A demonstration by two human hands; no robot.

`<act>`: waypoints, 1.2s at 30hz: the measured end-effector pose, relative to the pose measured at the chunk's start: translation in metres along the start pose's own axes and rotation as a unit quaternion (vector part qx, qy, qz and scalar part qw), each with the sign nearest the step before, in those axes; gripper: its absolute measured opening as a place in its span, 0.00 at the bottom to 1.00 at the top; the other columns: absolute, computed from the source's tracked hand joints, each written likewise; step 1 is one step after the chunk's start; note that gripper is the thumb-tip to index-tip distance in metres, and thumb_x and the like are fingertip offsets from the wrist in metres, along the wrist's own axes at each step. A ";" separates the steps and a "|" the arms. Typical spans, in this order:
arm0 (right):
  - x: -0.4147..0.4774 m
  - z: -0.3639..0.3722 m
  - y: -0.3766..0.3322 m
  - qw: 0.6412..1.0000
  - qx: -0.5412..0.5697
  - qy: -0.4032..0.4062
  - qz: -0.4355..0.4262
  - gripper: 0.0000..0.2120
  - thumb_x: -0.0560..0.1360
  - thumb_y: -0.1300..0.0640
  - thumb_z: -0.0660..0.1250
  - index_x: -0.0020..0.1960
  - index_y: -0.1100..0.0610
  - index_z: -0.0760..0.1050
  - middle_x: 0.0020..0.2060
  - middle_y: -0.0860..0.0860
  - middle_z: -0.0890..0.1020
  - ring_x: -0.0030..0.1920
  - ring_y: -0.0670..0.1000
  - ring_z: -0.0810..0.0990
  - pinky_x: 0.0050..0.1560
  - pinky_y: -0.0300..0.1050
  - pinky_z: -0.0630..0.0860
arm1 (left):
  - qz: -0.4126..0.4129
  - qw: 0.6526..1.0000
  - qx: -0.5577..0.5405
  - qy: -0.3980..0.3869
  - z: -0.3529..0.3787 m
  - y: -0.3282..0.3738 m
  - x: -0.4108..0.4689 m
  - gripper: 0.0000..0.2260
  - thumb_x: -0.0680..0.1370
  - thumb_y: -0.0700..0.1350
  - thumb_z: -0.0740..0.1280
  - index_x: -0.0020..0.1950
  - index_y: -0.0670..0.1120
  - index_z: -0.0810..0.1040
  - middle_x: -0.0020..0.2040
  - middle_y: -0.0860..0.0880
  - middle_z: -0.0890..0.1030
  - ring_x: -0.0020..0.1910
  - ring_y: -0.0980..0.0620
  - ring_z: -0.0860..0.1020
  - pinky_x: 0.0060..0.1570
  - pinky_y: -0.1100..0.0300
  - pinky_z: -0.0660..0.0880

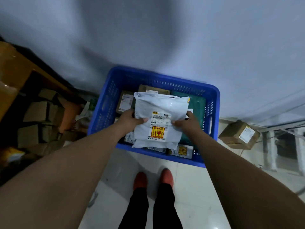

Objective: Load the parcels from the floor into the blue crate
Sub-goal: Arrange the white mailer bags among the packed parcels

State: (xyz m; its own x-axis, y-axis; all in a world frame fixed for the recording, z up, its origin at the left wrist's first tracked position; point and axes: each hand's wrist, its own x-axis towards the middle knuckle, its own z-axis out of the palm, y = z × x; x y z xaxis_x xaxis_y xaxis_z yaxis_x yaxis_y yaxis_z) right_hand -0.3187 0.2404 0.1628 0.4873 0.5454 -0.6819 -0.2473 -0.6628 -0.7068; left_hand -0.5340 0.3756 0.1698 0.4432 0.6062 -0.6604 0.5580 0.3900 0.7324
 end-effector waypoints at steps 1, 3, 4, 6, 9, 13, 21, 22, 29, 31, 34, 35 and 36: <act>0.007 0.005 0.013 1.000 -0.014 -0.001 0.010 0.27 0.69 0.70 0.77 0.64 0.60 0.71 0.56 0.59 0.81 0.55 0.59 0.81 0.55 0.56 0.81 | -0.014 1.000 0.014 -0.002 0.000 -0.016 0.008 0.22 0.74 0.45 0.78 0.66 0.45 0.79 0.62 0.48 0.83 0.56 0.51 0.82 0.61 0.51 0.79; 0.016 0.012 0.039 0.999 -0.037 -0.012 0.022 0.30 0.68 0.67 0.78 0.67 0.62 0.70 0.58 0.59 0.81 0.59 0.61 0.81 0.61 0.60 0.79 | -0.042 0.998 0.034 -0.032 0.007 -0.043 0.021 0.24 0.74 0.47 0.78 0.69 0.47 0.77 0.65 0.48 0.82 0.61 0.50 0.80 0.64 0.51 0.77; 0.019 0.015 0.050 0.999 -0.037 -0.018 0.027 0.32 0.68 0.63 0.80 0.67 0.62 0.70 0.60 0.59 0.81 0.60 0.61 0.80 0.62 0.60 0.78 | -0.065 0.995 0.031 -0.062 0.011 -0.050 0.023 0.25 0.75 0.50 0.76 0.71 0.49 0.76 0.67 0.48 0.80 0.63 0.50 0.78 0.63 0.53 0.74; 0.025 0.022 0.071 0.999 -0.024 -0.028 0.040 0.32 0.69 0.52 0.80 0.67 0.61 0.71 0.61 0.57 0.81 0.60 0.58 0.81 0.63 0.57 0.78 | -0.156 0.981 0.021 -0.113 0.016 -0.060 0.029 0.32 0.75 0.63 0.71 0.76 0.54 0.70 0.74 0.51 0.73 0.69 0.50 0.72 0.63 0.54 0.66; 0.033 0.030 0.096 0.997 -0.027 -0.033 0.064 0.33 0.71 0.37 0.74 0.66 0.57 0.76 0.60 0.53 0.83 0.59 0.54 0.82 0.58 0.50 0.79 | -0.229 0.965 0.042 -0.120 0.016 -0.077 0.046 0.54 0.59 0.83 0.63 0.81 0.63 0.58 0.83 0.53 0.54 0.81 0.48 0.55 0.75 0.45 0.55; 0.056 0.038 0.123 0.996 -0.043 -0.012 0.079 0.30 0.72 0.33 0.70 0.62 0.56 0.80 0.56 0.51 0.85 0.55 0.52 0.83 0.62 0.56 0.79 | -0.237 0.967 0.039 -0.081 0.021 -0.100 0.085 0.57 0.59 0.86 0.54 0.83 0.57 0.54 0.83 0.51 0.54 0.81 0.46 0.55 0.76 0.45 0.55; 0.095 0.062 0.129 0.995 -0.072 0.023 0.071 0.24 0.77 0.39 0.68 0.56 0.59 0.82 0.51 0.55 0.85 0.52 0.56 0.83 0.56 0.52 0.80 | -0.183 0.978 0.096 0.042 0.022 -0.129 0.132 0.46 0.73 0.77 0.53 0.77 0.43 0.69 0.73 0.41 0.73 0.67 0.41 0.75 0.66 0.51 0.72; 0.094 0.072 0.128 0.995 -0.074 0.021 0.058 0.22 0.78 0.40 0.67 0.57 0.59 0.82 0.52 0.55 0.85 0.53 0.56 0.83 0.57 0.52 0.79 | -0.173 0.978 0.096 0.068 0.017 -0.132 0.137 0.46 0.74 0.77 0.52 0.75 0.41 0.71 0.65 0.41 0.78 0.59 0.42 0.78 0.65 0.49 0.73; 0.107 0.139 0.122 0.993 -0.096 -0.020 0.072 0.23 0.82 0.50 0.62 0.71 0.62 0.65 0.66 0.59 0.77 0.64 0.62 0.77 0.63 0.53 0.74 | -0.177 0.968 0.062 0.168 -0.024 -0.149 0.151 0.40 0.78 0.71 0.56 0.77 0.40 0.68 0.74 0.40 0.72 0.69 0.40 0.73 0.68 0.50 0.71; 0.115 0.145 0.122 0.990 -0.111 -0.001 0.092 0.26 0.83 0.52 0.59 0.76 0.63 0.58 0.69 0.60 0.74 0.66 0.63 0.75 0.62 0.51 0.73 | -0.176 0.974 0.046 0.138 -0.028 -0.156 0.152 0.34 0.79 0.67 0.61 0.74 0.42 0.73 0.70 0.42 0.76 0.64 0.42 0.77 0.67 0.49 0.74; 0.122 0.148 0.122 0.985 -0.125 0.039 0.109 0.30 0.84 0.51 0.56 0.81 0.60 0.50 0.75 0.60 0.68 0.71 0.63 0.71 0.66 0.52 0.70 | -0.115 0.984 0.044 0.128 -0.020 -0.157 0.153 0.23 0.81 0.58 0.67 0.69 0.45 0.77 0.63 0.47 0.80 0.56 0.48 0.79 0.58 0.56 0.76; 0.123 0.150 0.122 0.985 -0.123 0.056 0.107 0.30 0.85 0.50 0.55 0.81 0.60 0.48 0.76 0.60 0.66 0.72 0.63 0.69 0.68 0.53 0.69 | -0.093 0.984 0.046 0.143 -0.016 -0.156 0.154 0.21 0.81 0.55 0.67 0.69 0.44 0.78 0.61 0.47 0.81 0.55 0.49 0.79 0.56 0.57 0.75; 0.123 0.154 0.122 0.986 -0.113 0.074 0.102 0.31 0.85 0.50 0.55 0.82 0.60 0.47 0.78 0.59 0.63 0.74 0.62 0.67 0.70 0.53 0.67 | -0.075 0.984 0.042 0.154 -0.013 -0.158 0.157 0.20 0.81 0.53 0.68 0.69 0.44 0.78 0.61 0.47 0.81 0.56 0.49 0.80 0.55 0.58 0.75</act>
State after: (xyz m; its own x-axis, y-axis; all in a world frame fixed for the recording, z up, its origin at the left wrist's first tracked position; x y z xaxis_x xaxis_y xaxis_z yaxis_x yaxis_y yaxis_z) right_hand -0.4175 0.3056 -0.0359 0.5686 0.3195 -0.7580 -0.1682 -0.8569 -0.4873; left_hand -0.5615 0.4186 -0.0476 0.1247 0.7327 -0.6690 0.6627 0.4404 0.6058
